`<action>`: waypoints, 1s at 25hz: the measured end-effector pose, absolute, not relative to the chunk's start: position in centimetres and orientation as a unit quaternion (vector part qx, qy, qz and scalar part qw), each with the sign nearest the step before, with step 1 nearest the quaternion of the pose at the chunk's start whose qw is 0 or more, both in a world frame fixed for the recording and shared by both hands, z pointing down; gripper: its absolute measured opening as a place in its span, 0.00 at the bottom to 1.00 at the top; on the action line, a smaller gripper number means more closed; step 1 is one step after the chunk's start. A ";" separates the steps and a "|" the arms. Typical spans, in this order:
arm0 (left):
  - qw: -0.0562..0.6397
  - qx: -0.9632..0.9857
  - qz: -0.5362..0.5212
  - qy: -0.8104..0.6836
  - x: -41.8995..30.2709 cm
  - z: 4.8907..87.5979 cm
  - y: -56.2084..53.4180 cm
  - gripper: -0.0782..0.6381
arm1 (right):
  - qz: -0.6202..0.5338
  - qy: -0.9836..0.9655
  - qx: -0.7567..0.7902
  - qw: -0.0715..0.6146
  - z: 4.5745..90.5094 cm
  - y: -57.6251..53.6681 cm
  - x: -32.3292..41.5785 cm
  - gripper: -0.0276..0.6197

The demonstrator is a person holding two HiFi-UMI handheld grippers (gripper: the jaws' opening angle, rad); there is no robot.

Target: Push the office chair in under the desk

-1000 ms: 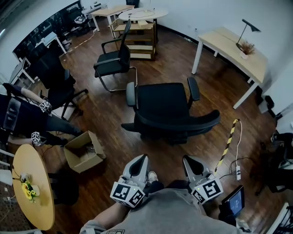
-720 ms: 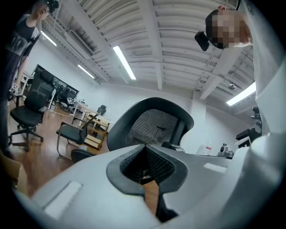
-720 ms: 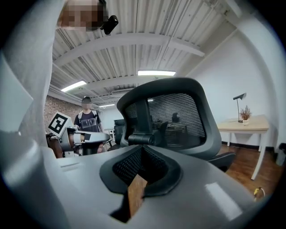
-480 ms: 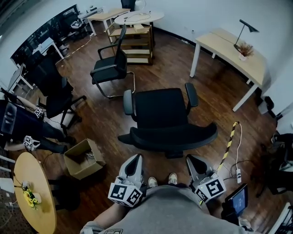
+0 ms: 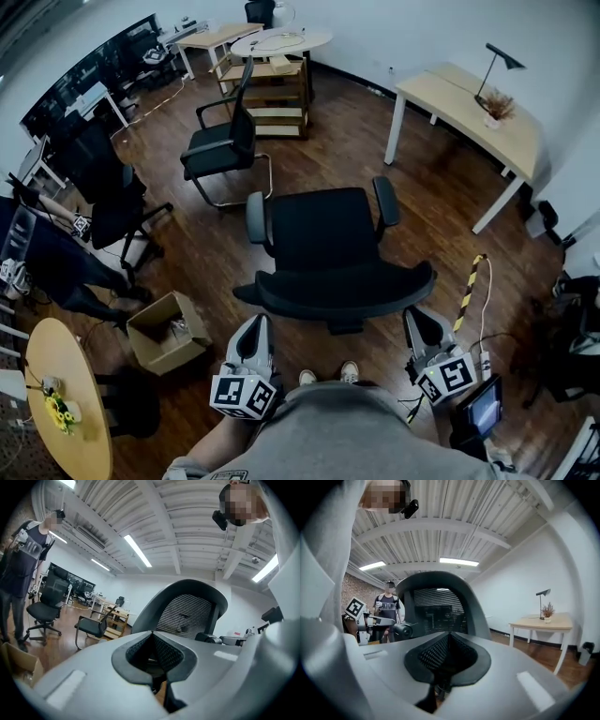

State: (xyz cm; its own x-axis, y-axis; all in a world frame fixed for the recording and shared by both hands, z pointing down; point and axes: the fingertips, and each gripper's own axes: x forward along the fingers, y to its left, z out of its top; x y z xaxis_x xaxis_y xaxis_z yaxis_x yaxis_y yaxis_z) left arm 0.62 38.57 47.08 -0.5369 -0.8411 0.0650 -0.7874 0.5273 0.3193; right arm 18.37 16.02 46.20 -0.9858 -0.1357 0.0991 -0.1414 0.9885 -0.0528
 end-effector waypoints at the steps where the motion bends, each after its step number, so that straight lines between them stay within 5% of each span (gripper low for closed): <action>1: 0.106 0.468 -0.127 -0.868 0.6 47.0 38.5 0.11 | 0.025 -0.996 0.072 0.047 46.1 15.1 18.5 0.06; 3: 0.105 0.466 -0.127 -0.870 0.5 46.7 38.4 0.11 | 0.013 -0.996 0.066 0.053 46.3 13.1 18.6 0.10; 5: 0.102 0.464 -0.128 -0.871 0.5 46.6 38.2 0.11 | -0.007 -0.996 0.048 0.076 47.2 11.0 18.5 0.29; 7: 0.100 0.462 -0.130 -0.871 0.4 46.9 38.3 0.11 | -0.045 -0.991 0.013 0.123 48.8 9.6 18.4 0.38; 13: 0.100 0.449 -0.127 -0.879 0.4 46.6 38.5 0.11 | -0.256 -0.915 -0.136 0.279 54.1 8.3 18.0 0.55; 20: 0.098 0.429 -0.126 -0.889 0.4 46.8 39.4 0.11 | -0.433 -0.772 -0.267 0.381 60.0 9.1 15.3 0.54; 23: 0.100 0.423 -0.126 -0.892 0.4 47.1 39.8 0.11 | -0.465 -0.742 -0.279 0.394 61.4 9.3 14.6 0.28; 25: 0.104 0.418 -0.126 -0.894 0.5 47.0 39.9 0.11 | -0.471 -0.733 -0.283 0.401 61.4 9.3 14.7 0.26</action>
State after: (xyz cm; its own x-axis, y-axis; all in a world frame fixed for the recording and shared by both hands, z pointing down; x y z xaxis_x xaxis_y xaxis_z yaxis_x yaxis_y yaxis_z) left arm 0.52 39.92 46.98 -0.6297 -0.7726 0.0809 -0.7203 0.6197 0.3118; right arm 14.70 9.26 61.44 -0.5190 0.0377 0.8539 0.7921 0.3967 0.4639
